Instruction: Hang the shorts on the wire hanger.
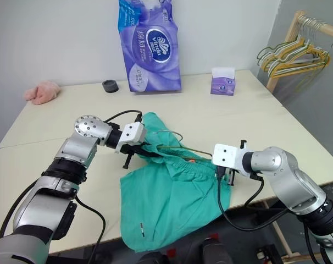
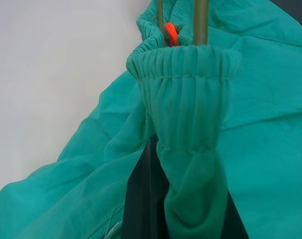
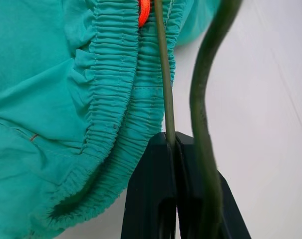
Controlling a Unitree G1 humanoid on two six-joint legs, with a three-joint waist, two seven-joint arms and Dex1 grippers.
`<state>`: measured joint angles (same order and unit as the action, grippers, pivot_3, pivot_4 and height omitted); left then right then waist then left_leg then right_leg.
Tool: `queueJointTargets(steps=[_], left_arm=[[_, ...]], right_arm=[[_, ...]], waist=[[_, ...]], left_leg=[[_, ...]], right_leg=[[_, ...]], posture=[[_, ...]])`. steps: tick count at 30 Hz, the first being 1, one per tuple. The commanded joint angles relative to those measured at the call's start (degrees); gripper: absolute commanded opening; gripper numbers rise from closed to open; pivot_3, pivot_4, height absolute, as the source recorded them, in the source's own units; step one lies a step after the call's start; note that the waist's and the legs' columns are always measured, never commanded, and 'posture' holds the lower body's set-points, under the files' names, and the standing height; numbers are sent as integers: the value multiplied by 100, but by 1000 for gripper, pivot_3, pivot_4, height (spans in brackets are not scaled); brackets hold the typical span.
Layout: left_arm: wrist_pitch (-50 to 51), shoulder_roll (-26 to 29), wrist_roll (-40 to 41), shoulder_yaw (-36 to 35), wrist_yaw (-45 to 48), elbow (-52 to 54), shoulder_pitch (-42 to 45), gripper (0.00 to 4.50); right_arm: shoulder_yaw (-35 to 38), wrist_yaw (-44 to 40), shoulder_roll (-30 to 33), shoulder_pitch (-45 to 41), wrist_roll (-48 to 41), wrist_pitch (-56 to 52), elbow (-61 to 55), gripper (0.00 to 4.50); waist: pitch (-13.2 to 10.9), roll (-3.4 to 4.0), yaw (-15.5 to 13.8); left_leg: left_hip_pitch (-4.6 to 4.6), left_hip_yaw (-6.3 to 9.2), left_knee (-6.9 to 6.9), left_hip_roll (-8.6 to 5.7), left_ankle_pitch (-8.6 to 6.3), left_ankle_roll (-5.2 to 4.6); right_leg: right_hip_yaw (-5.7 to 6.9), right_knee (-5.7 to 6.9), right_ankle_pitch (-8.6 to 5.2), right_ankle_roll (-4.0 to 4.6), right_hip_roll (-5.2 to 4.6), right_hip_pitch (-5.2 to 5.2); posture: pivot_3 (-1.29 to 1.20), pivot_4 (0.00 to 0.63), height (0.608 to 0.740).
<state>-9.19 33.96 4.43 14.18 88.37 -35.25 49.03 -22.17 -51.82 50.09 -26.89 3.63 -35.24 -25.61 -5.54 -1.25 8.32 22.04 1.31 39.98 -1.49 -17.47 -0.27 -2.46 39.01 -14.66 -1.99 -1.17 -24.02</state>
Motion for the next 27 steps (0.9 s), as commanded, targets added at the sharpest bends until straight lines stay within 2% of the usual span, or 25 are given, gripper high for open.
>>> queueJointTargets(steps=[1,4,11,14,16,19,24,27], left_arm=[[-76,-7,27,-37,-4,174,-26,4],[-123,-3,-7,-39,-45,144,-31,0],[-130,23,-8,-77,-112,213,-110,0],[-59,35,47,-112,-127,295,-171,0],[-10,47,78,-129,-131,342,-196,0],[42,82,100,-156,-151,390,-214,0],[35,100,85,-149,-169,378,-205,0],[67,88,82,-141,-188,414,-189,0]], right_arm=[[123,-172,25,-128,21,351,-237,245],[255,-333,220,-106,79,487,-146,983],[1215,-522,1128,732,-52,758,54,3339],[2236,-449,1132,1516,-498,190,-64,4329],[2784,-476,884,1989,-973,-286,-365,4473],[3461,-154,-148,2725,-2038,-1562,-1304,4473],[3355,933,-1560,2932,-2529,-2755,-1884,4473],[3175,1472,-2014,2946,-2452,-2852,-1763,4473]], waist=[[0,0,0],[1,0,0],[2,-1,-38],[2,-2,-39],[2,-2,-41],[11,-12,-38],[21,-7,-33],[26,-6,-38]], left_leg=[[0,0,0,0,0,0],[-1,0,0,0,0,0],[-1,1,1,-1,0,0],[-6,1,0,-1,0,0],[-6,1,0,-1,0,-1],[-12,7,0,4,0,-1],[-26,8,3,4,0,-1],[-28,9,4,1,0,-1]], right_leg=[[0,0,0,0,0,0],[0,0,0,0,0,0],[2,-2,0,0,-1,4],[1,2,0,0,0,8],[0,1,0,0,1,10],[3,2,0,0,6,19],[0,3,0,-1,6,33],[1,0,0,-1,3,37]], posture=[[-204,45,740],[-204,45,740],[-197,49,740],[-192,51,740],[-192,51,740],[-198,53,740],[-196,52,740],[-196,50,740]])
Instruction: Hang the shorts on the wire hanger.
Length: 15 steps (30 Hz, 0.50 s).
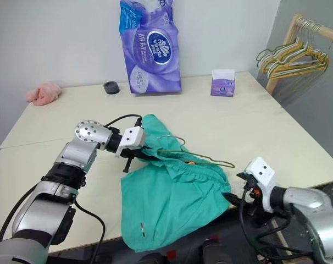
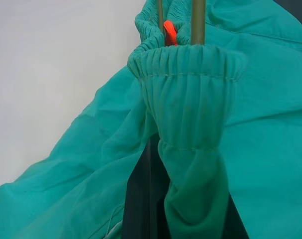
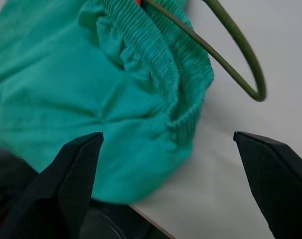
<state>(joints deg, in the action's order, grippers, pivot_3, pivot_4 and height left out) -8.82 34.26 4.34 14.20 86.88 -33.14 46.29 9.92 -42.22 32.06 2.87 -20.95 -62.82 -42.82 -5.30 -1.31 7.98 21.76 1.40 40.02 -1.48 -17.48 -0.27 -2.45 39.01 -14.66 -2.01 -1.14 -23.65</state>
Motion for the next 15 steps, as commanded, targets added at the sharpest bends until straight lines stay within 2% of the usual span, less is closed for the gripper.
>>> queueJointTargets(steps=[1,8,12,15], left_arm=[[44,54,92,-139,-44,220,87,0],[130,44,92,-136,-86,338,67,0],[179,64,99,-145,-104,408,48,0],[205,80,103,-149,-116,438,39,0]], right_arm=[[-120,642,-304,-22,32,-80,34,4473],[-700,1069,-345,-33,176,247,535,4473],[-645,1180,-432,-177,41,255,640,3668],[-656,1247,-407,-180,31,225,662,2580]], waist=[[2,-1,-9],[11,1,3],[13,0,3],[15,0,2]], left_leg=[[0,1,0,-1,0,0],[0,1,-1,-2,0,0],[1,0,-1,-2,0,0],[1,1,-1,-2,0,0]], right_leg=[[2,-1,0,0,-1,0],[2,-2,0,0,-1,-1],[2,-2,0,0,0,0],[3,-2,0,0,0,0]], posture=[[-196,50,740],[-193,45,740],[-191,44,740],[-190,45,740]])
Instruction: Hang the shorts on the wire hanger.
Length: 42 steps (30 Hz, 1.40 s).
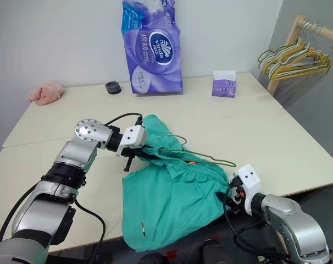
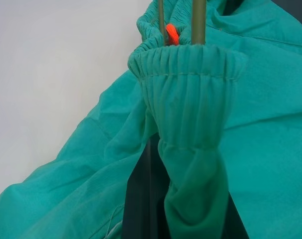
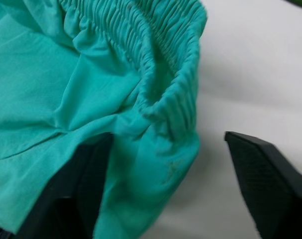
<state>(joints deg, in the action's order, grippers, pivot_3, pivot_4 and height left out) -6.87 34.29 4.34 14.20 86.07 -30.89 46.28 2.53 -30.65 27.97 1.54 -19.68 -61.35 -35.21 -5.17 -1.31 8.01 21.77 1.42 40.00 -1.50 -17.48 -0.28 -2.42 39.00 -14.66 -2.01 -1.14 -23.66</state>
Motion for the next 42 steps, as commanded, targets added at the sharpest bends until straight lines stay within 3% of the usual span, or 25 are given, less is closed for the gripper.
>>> queueJointTargets(steps=[1,7,8,16,27,42], left_arm=[[20,82,104,-150,-39,222,37,0],[74,128,120,-159,-31,280,14,0],[95,147,127,-160,-15,311,-1,0],[396,494,327,-182,463,413,-114,0],[135,645,141,-62,589,168,-179,0],[428,760,479,82,643,301,-126,0]], right_arm=[[82,115,6,-49,-94,74,-80,2216],[252,222,4,-66,-155,103,7,170],[309,229,22,-68,-177,105,15,37],[910,247,105,-127,-516,-43,196,37],[995,296,289,16,-747,-66,201,37],[1285,508,169,134,-1225,-475,288,37]], waist=[[2,-1,-3],[2,-1,-2],[3,0,-2],[4,0,4],[5,0,4],[5,0,6]], left_leg=[[0,0,0,0,0,0],[0,0,0,0,0,0],[0,0,0,0,0,0],[0,0,-1,0,0,0],[0,-1,-1,0,0,0],[0,0,-1,1,0,-1]], right_leg=[[0,0,0,0,0,0],[0,0,0,0,0,0],[0,0,0,0,0,0],[0,0,0,0,1,0],[-1,-1,0,0,1,1],[0,-1,-1,-1,2,2]], posture=[[-190,45,740],[-190,45,740],[-190,45,740],[-194,49,740],[-203,52,740],[-208,54,740]])
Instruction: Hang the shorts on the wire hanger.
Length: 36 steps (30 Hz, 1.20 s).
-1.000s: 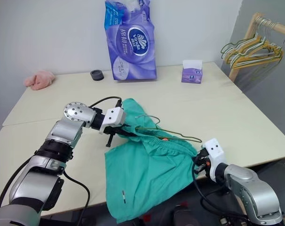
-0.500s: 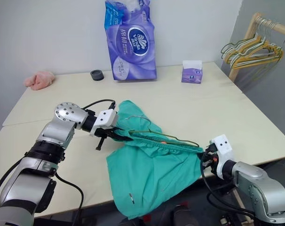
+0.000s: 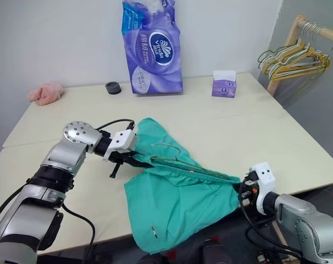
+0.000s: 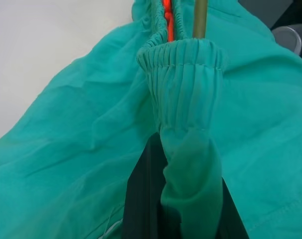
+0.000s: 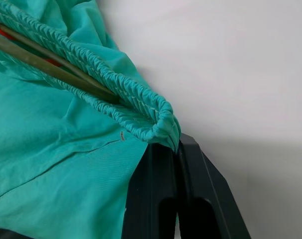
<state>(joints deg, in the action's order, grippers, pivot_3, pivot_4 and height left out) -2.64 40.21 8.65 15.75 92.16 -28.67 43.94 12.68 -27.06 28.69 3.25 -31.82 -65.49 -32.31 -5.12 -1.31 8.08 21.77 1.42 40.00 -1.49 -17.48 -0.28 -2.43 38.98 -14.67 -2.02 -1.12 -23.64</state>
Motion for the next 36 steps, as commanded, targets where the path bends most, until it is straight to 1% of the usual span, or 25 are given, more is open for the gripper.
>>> queueJointTargets(steps=[1,5,8,12,15,17,19,21,24,26,29,33,36], left_arm=[[-95,160,-40,-75,33,4,120,0],[-367,106,-234,-94,-53,-233,128,0],[-662,44,-443,-92,-309,-451,164,0],[-901,-136,-675,-82,-712,-700,293,0],[-990,-255,-810,-45,-891,-766,355,0],[-1043,-364,-900,-44,-1091,-792,403,0],[-1005,-505,-940,-72,-1313,-738,415,0],[-921,-632,-959,-73,-1474,-613,381,0],[-712,-808,-954,-22,-1597,-230,218,0],[-578,-870,-964,10,-1648,4,113,0],[-514,-865,-1071,75,-1702,220,-3,0],[-418,-853,-1150,85,-1769,341,-65,0],[-348,-885,-1187,115,-1833,448,-113,0]], right_arm=[[271,158,94,-44,-44,-68,-33,37],[190,157,236,-56,-55,-7,-179,37],[131,30,624,-169,-129,-70,-593,37],[-126,-174,1235,-355,-211,-140,-1043,37],[-306,-265,1559,-475,-245,-169,-1160,37],[-528,-404,1942,-555,-119,-67,-1187,37],[-780,-468,2193,-714,-18,39,-1185,37],[-1049,-465,2277,-989,36,69,-1131,37],[-1599,-488,2269,-1669,182,93,-964,37],[-1832,-566,2268,-2035,221,98,-890,37],[-2054,-792,2405,-2472,223,109,-882,37],[-2236,-1064,2580,-2809,221,151,-893,37],[-2484,-1167,2539,-3064,314,219,-814,37]], waist=[[0,0,-3],[0,0,-1],[0,0,-1],[0,-1,-11],[0,-2,-7],[0,-1,-12],[1,-3,-14],[1,-3,-4],[1,-3,19],[1,-2,22],[1,-2,20],[1,-3,7],[1,-2,4]], left_leg=[[0,-1,0,0,0,0],[0,0,0,0,0,0],[0,-2,0,-1,0,0],[0,1,0,0,0,0],[1,1,0,0,0,0],[1,0,0,0,0,-1],[1,0,1,-2,0,-1],[0,-2,1,-2,0,-1],[0,-1,0,-1,0,-1],[0,0,-2,0,0,-1],[2,1,-2,0,0,-1],[1,2,-1,0,0,-1],[1,1,0,0,0,-1]], right_leg=[[0,0,0,0,0,0],[0,-1,0,0,0,0],[-1,-1,0,-1,0,0],[3,-3,-1,-1,1,2],[3,-5,-1,-1,1,2],[2,-6,-1,-1,1,3],[3,-8,-1,-2,0,4],[0,-8,-1,-2,0,5],[1,-7,-1,-2,1,3],[1,-7,-1,-2,1,2],[1,-9,-1,-2,0,2],[2,-9,-1,-1,-2,2],[2,-10,-1,-1,-3,2]], posture=[[-208,54,740],[-208,54,740],[-211,57,740],[-214,58,740],[-220,58,740],[-219,58,740],[-219,58,740],[-222,56,740],[-224,54,740],[-220,53,740],[-218,52,740],[-217,52,740],[-222,51,740]])
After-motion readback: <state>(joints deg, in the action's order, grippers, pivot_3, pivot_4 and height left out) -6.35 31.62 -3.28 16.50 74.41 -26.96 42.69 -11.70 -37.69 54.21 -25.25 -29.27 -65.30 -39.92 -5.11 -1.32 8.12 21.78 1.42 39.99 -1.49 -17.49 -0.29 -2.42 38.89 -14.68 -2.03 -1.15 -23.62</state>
